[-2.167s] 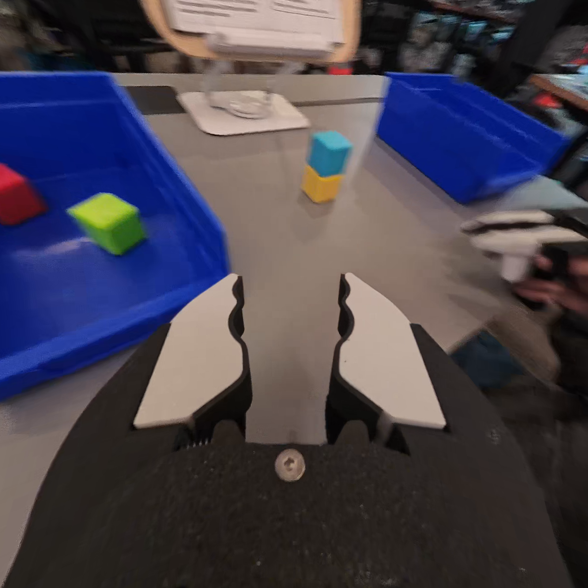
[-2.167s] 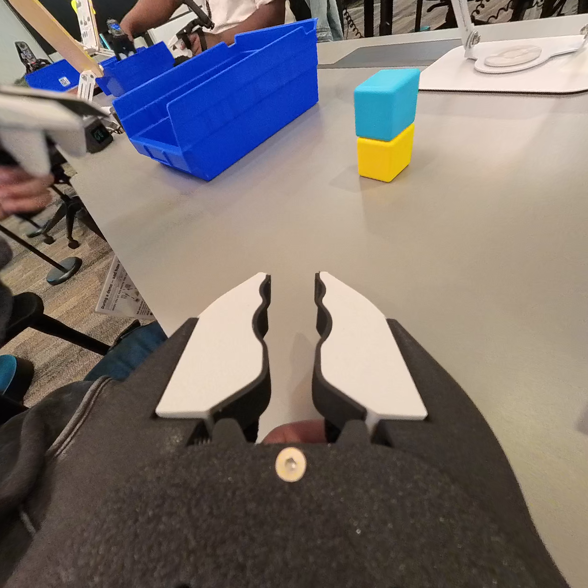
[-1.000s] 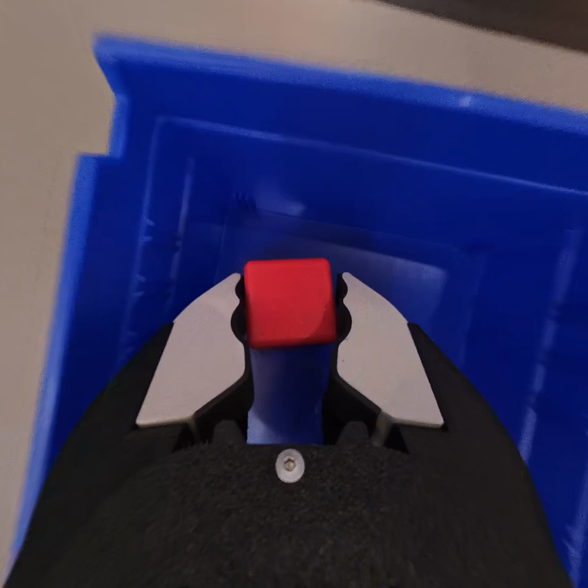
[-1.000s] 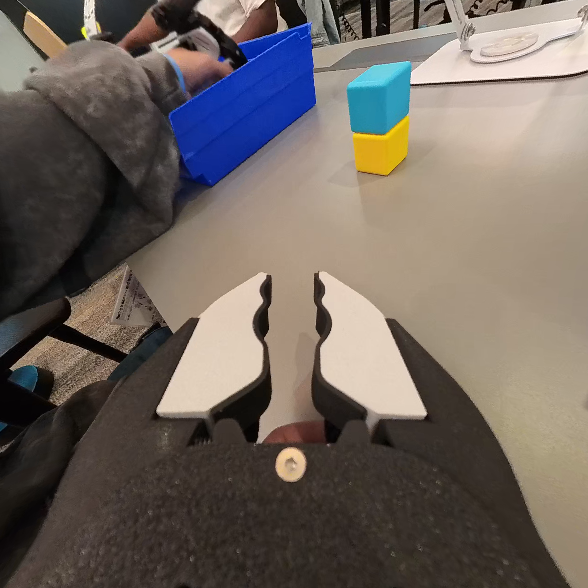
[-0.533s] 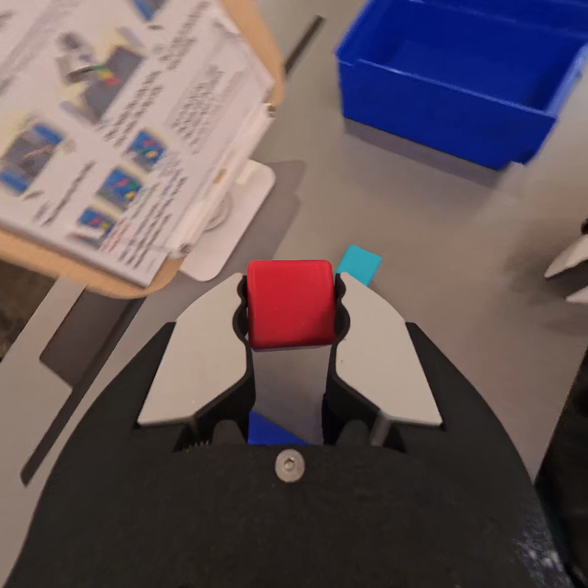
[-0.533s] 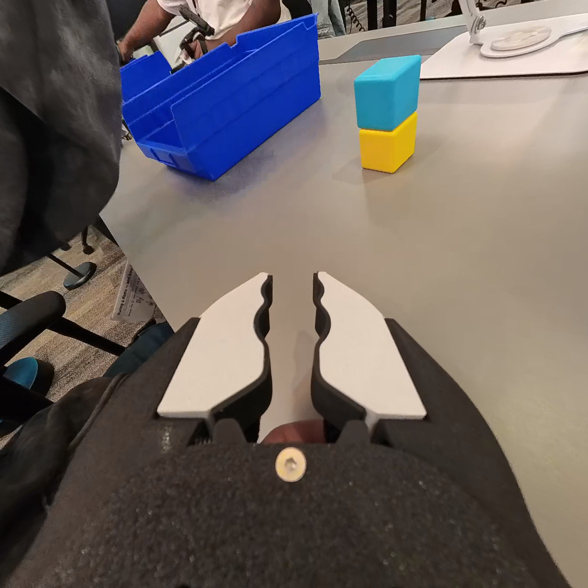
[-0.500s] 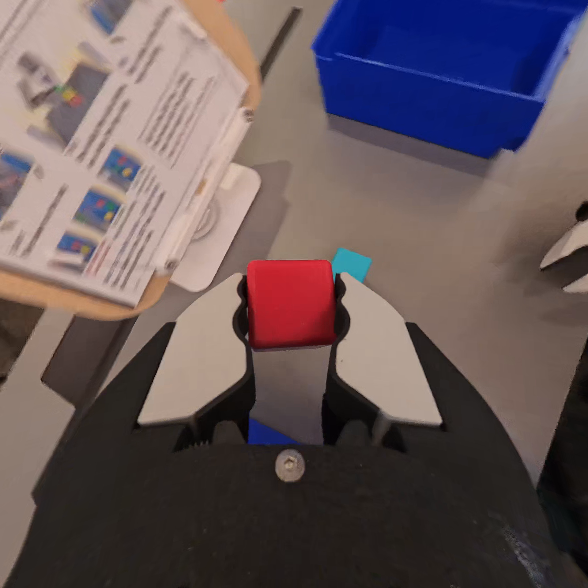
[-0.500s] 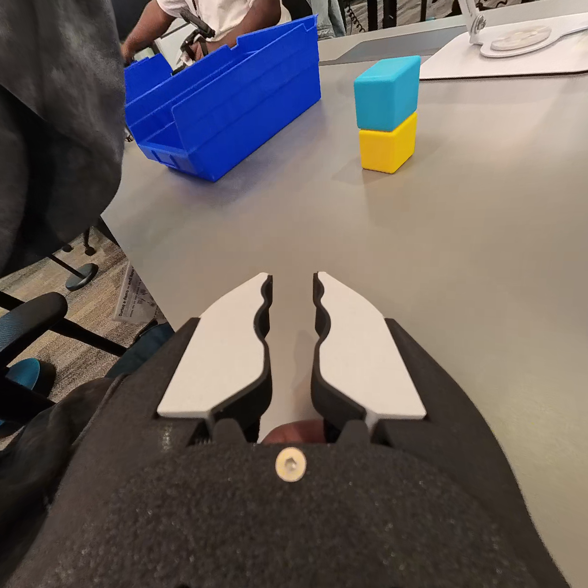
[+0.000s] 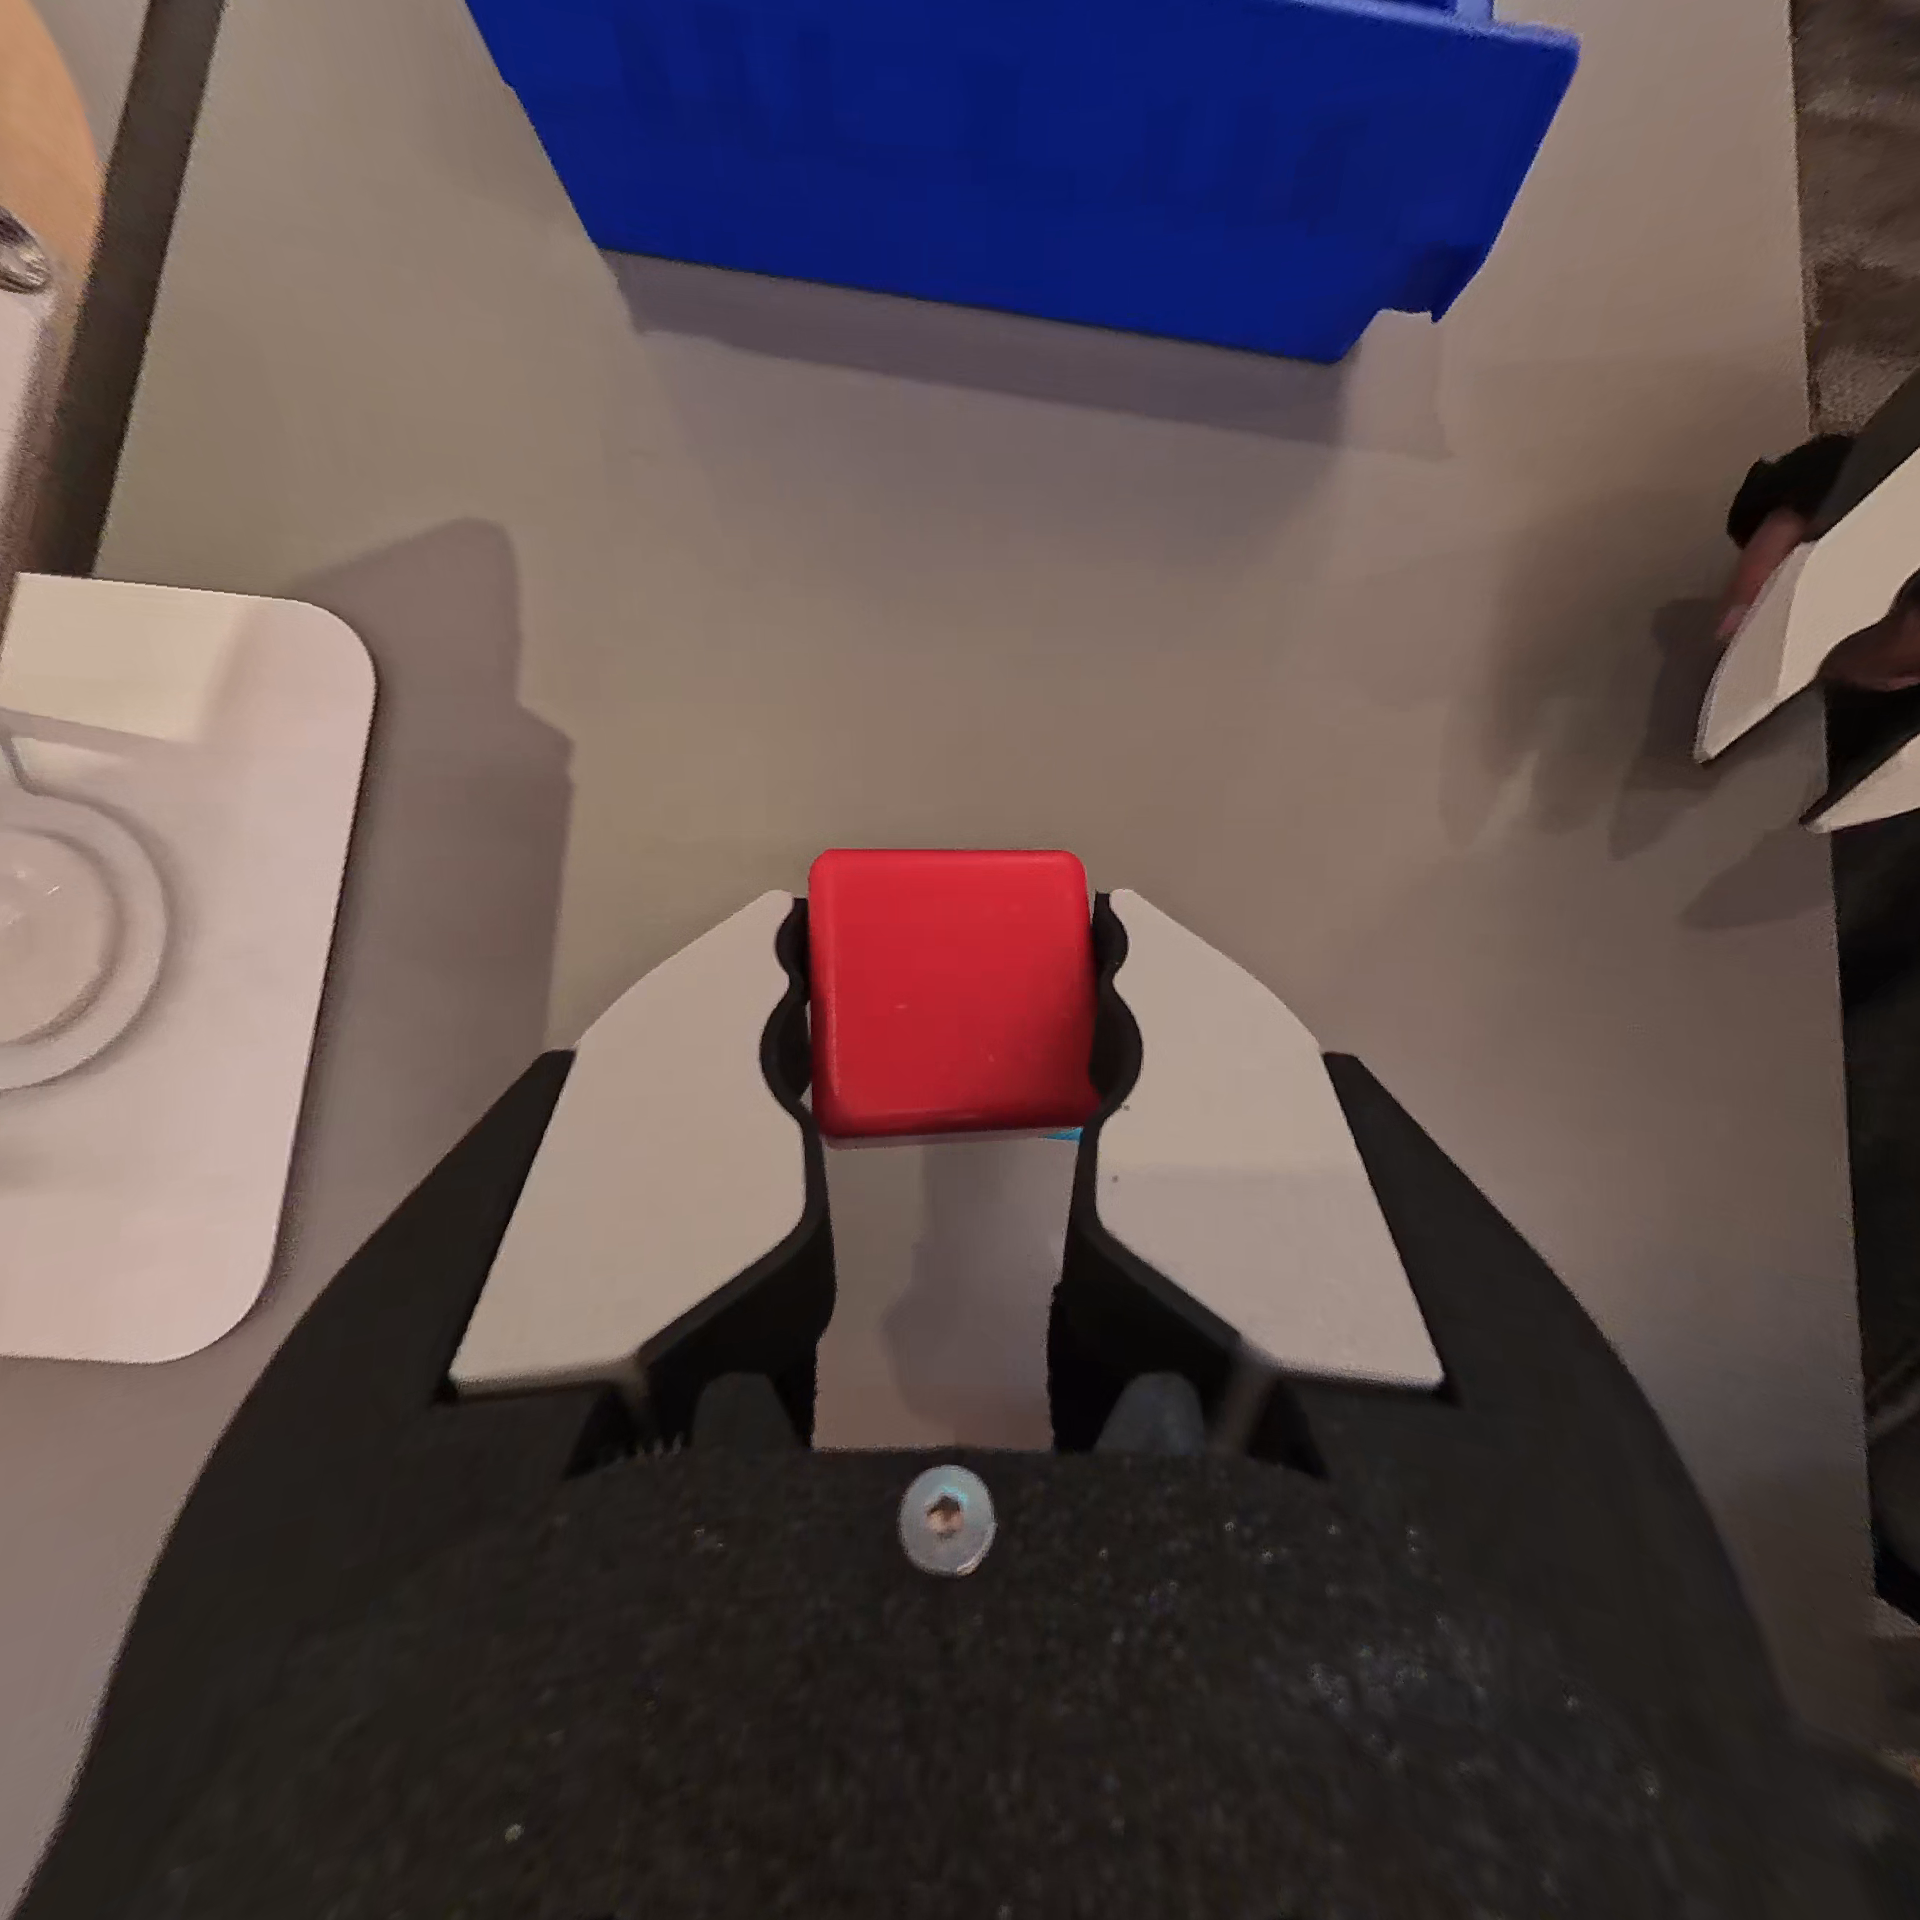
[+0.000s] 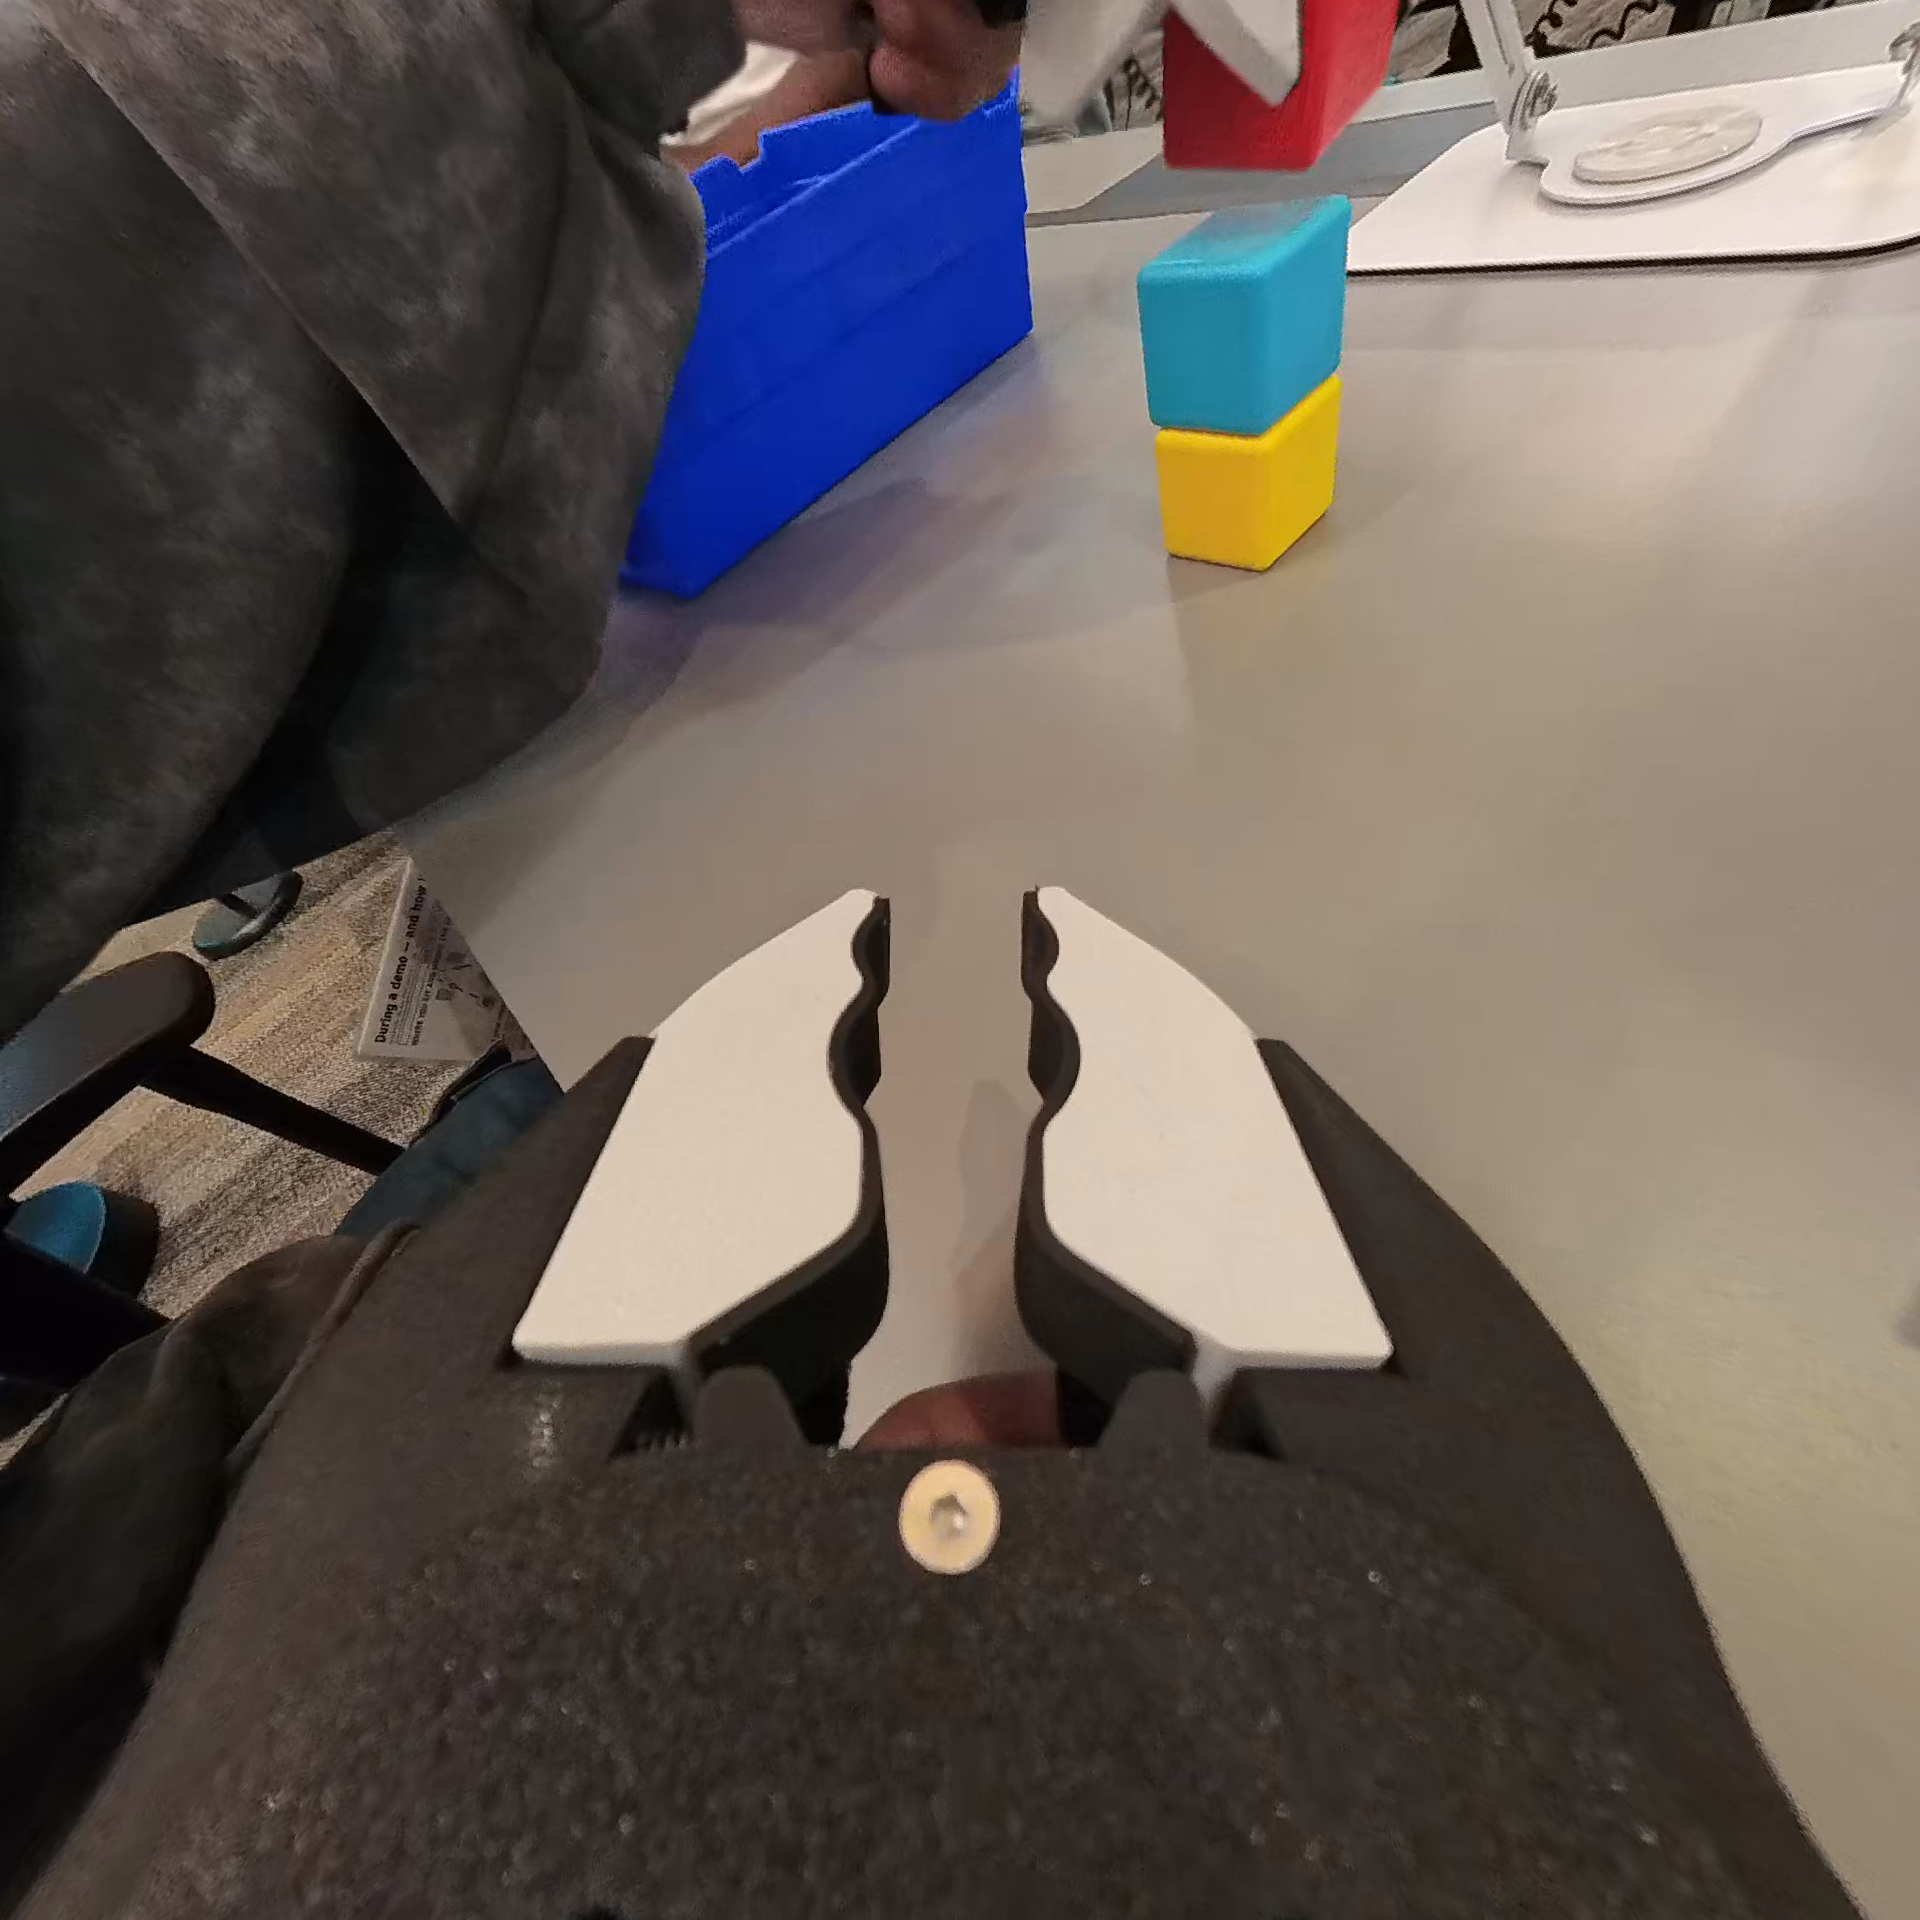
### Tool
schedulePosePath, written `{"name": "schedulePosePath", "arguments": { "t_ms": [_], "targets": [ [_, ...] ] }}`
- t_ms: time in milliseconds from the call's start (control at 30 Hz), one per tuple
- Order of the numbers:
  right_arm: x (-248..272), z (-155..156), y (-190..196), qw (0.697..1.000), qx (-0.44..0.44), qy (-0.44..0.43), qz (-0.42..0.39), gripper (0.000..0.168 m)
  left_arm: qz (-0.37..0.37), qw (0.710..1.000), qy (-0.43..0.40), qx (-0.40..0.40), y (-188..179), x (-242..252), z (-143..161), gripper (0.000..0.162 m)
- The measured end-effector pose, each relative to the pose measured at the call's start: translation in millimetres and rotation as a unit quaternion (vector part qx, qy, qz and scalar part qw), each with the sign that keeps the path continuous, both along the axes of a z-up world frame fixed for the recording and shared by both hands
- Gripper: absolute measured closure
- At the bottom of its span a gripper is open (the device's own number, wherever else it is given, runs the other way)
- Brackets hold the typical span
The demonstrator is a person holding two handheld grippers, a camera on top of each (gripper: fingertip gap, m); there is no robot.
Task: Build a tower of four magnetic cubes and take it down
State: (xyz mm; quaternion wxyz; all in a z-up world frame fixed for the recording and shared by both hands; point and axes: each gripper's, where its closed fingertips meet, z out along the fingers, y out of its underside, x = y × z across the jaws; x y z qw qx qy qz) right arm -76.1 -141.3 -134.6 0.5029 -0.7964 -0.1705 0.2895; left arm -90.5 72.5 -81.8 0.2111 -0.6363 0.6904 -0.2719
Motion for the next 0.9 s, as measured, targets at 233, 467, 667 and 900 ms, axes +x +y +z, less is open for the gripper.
{"name": "schedulePosePath", "arguments": {
  "t_ms": [233,467,667,900],
  "targets": [
    [2,0,0,1.0,-0.002,0.007,-0.002,0.144,-0.036,0.999,-0.009,-0.022,-9,0,-13,0.112],
    [1,0,0,1.0,-0.001,0.004,0.0,0.144,-0.034,0.999,-0.01,0.0,-12,-6,-11,0.093],
    [1,0,0,1.0,-0.002,0.006,0.0,0.144,0.038,0.997,-0.047,0.043,-13,-32,55,0.083],
    [1,0,-1,1.0,-0.002,0.008,0.001,0.144,0.142,0.973,0.014,0.182,-12,-145,96,0.087]
  ]
}}
